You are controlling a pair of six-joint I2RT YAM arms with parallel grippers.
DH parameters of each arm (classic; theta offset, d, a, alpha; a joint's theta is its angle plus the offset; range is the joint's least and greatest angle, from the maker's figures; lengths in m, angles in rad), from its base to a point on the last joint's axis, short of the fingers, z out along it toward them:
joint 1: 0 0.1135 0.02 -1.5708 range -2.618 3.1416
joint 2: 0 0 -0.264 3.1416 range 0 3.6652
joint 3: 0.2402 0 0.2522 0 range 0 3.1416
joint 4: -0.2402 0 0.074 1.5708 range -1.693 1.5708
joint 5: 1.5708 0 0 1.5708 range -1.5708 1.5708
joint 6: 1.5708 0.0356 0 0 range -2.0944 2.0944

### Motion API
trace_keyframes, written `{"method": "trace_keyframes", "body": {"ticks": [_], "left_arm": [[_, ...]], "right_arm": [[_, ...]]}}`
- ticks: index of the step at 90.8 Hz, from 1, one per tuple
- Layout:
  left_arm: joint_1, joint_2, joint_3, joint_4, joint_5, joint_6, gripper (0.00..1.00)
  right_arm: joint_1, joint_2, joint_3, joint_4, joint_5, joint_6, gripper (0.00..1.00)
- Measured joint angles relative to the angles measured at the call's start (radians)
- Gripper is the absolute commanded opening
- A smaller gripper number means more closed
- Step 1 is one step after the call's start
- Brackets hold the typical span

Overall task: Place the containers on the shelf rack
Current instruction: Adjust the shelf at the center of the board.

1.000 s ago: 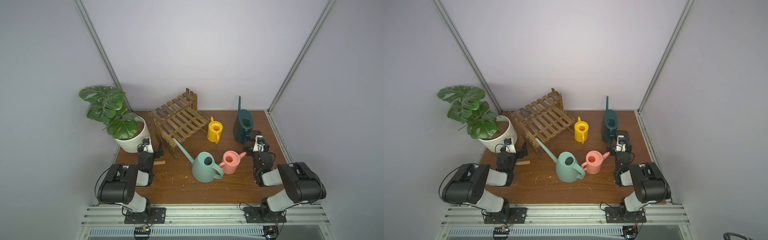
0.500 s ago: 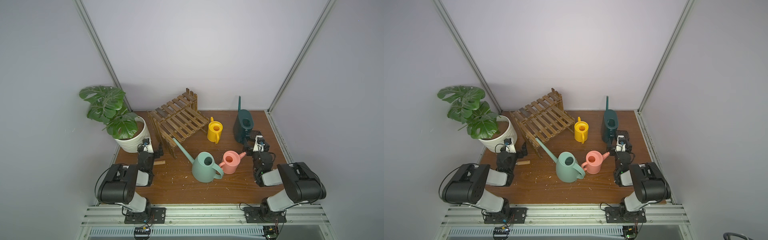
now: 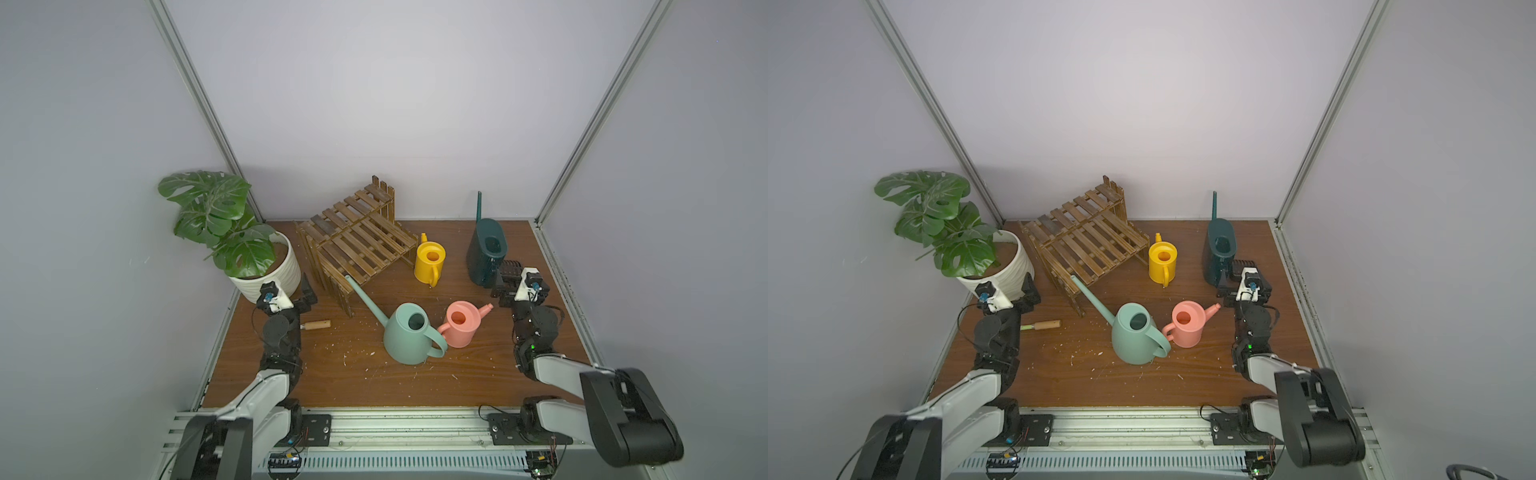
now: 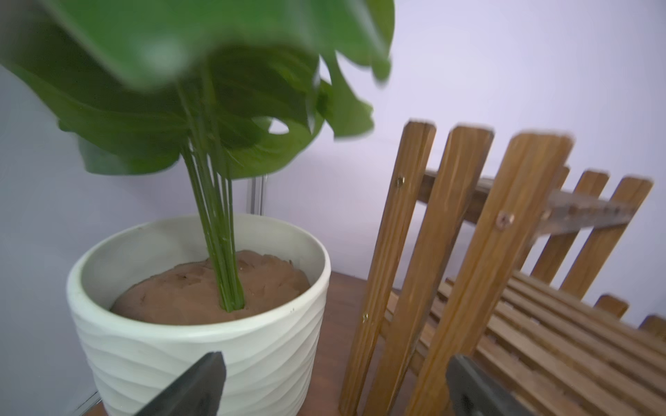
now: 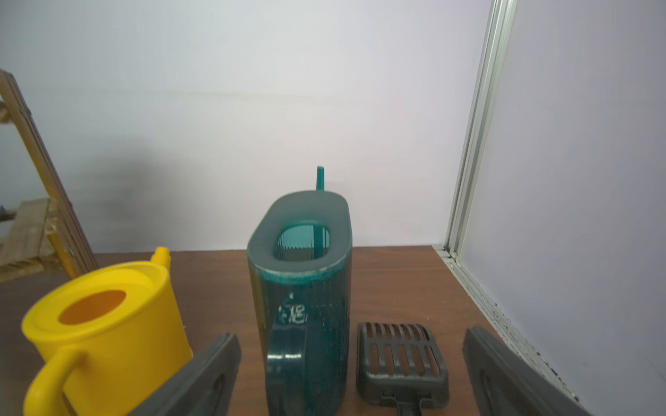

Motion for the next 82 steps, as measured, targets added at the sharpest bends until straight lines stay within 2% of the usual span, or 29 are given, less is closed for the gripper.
{"method": "trace_keyframes", "body": {"ticks": [11,15,24,32,44,65,82], "left_arm": [[-0.06,-0.19,0.034,-0.219,-0.114,-0.085,1.0],[-0.074,-0.239,0.05,-0.288,-0.145,-0.116,0.98],[-0.1,-0.309,0.097,-0.454,-0.187,-0.185,0.96],[-0.115,-0.308,0.177,-0.602,-0.189,-0.235,0.98],[-0.127,-0.219,0.36,-0.809,-0.126,-0.296,0.99],[-0.193,0.012,0.6,-1.09,-0.042,-0.447,0.98],[-0.246,0.159,0.679,-1.233,-0.016,-0.528,0.96]], "right_arm": [[0.0,-0.177,0.044,-0.191,-0.027,0.057,0.99],[0.0,-0.235,0.063,-0.256,-0.034,0.083,0.98],[0.0,-0.333,0.118,-0.388,-0.039,0.146,0.91],[0.0,-0.347,0.196,-0.497,-0.058,0.202,0.84],[0.024,-0.234,0.406,-0.689,-0.129,0.253,0.73],[0.245,0.099,0.824,-1.043,-0.156,0.193,0.76],[0.344,0.398,1.139,-1.256,-0.188,0.115,0.8]]}}
